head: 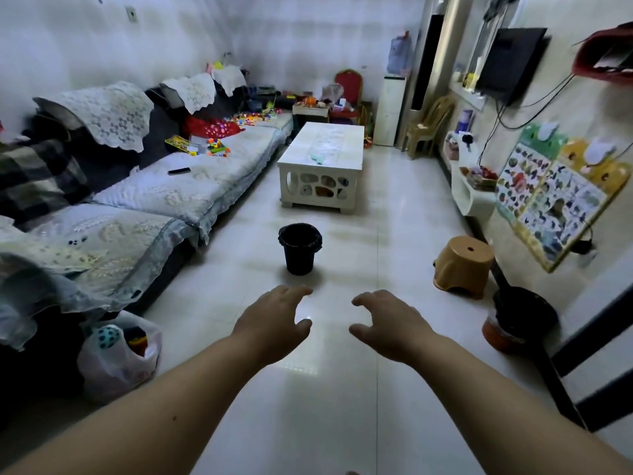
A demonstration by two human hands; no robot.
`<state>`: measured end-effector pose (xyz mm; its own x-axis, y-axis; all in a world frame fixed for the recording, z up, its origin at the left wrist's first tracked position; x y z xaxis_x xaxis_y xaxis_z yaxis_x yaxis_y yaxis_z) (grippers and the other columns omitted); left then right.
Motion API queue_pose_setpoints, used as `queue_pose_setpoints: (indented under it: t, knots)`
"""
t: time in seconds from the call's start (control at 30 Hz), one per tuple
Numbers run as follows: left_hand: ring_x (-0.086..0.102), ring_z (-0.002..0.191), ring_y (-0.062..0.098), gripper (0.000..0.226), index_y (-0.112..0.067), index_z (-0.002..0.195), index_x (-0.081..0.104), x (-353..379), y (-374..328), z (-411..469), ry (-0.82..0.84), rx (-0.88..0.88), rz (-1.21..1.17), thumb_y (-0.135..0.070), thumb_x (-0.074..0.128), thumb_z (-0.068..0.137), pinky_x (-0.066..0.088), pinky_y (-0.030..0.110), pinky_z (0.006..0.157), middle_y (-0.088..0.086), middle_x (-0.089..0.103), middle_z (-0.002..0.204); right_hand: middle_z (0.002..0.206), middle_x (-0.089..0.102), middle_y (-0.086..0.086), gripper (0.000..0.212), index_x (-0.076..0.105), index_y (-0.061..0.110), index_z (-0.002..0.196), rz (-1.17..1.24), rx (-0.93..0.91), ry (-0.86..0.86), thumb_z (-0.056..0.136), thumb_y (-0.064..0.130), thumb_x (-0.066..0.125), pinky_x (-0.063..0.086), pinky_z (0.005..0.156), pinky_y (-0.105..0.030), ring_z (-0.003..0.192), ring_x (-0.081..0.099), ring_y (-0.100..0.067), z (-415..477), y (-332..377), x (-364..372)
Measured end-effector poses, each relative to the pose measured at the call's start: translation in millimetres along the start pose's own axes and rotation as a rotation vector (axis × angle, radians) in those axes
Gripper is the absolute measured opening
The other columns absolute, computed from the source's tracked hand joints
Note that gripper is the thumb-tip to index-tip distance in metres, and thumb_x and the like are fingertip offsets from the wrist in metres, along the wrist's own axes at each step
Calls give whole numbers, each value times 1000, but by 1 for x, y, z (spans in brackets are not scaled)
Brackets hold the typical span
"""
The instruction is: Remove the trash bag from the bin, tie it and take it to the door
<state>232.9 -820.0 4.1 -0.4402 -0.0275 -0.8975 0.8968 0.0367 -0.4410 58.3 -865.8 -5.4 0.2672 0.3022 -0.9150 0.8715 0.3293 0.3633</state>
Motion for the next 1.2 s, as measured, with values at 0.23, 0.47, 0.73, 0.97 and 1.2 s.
queue_pose_setpoints:
  t: [0.23,0.47,0.73,0.97,1.2]
  knots:
    - [49,120,16,52,-35,133,38,-2,36,163,66,-96,63,-38,53,83,45,35,95,-6,46,138,138,45,4,53,42,33,132,-15,-32,91,82,46,54,40,99,-37,119,50,-17,165,-53,-45]
    - [50,117,15,51,-37,130,40,-2,62,302,49,-141,40,-42,52,81,46,33,90,-8,46,135,135,47,5,51,44,35,128,-18,-67,115,80,48,54,43,95,-35,115,52,-18,306,-74,-77]
    - [50,117,16,52,-33,129,43,-5,123,485,31,-125,8,-40,54,79,46,33,91,-3,50,132,135,47,3,51,44,34,129,-35,-84,90,80,47,55,41,98,-38,116,51,-19,487,-77,-91]
    - [51,117,18,54,-32,131,43,-38,181,645,71,-146,36,-40,54,79,43,31,86,-1,51,131,132,50,3,50,45,33,128,6,-55,91,81,45,54,42,98,-38,115,52,-19,647,-66,-118]
    - [49,118,18,52,-34,130,43,-28,212,756,117,-156,-1,-38,53,79,45,34,93,-3,50,133,130,51,2,47,47,31,126,23,-70,129,81,43,55,41,98,-39,116,51,-18,776,-71,-126]
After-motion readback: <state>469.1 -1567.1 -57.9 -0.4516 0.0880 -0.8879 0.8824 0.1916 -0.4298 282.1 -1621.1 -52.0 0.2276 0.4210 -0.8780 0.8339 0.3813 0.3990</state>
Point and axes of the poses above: each hand's wrist, its own z-axis towards the middle knuckle, its own x-axis out of the palm, y = z × x, the point moved 8 cm from there along z, towards the middle knuckle
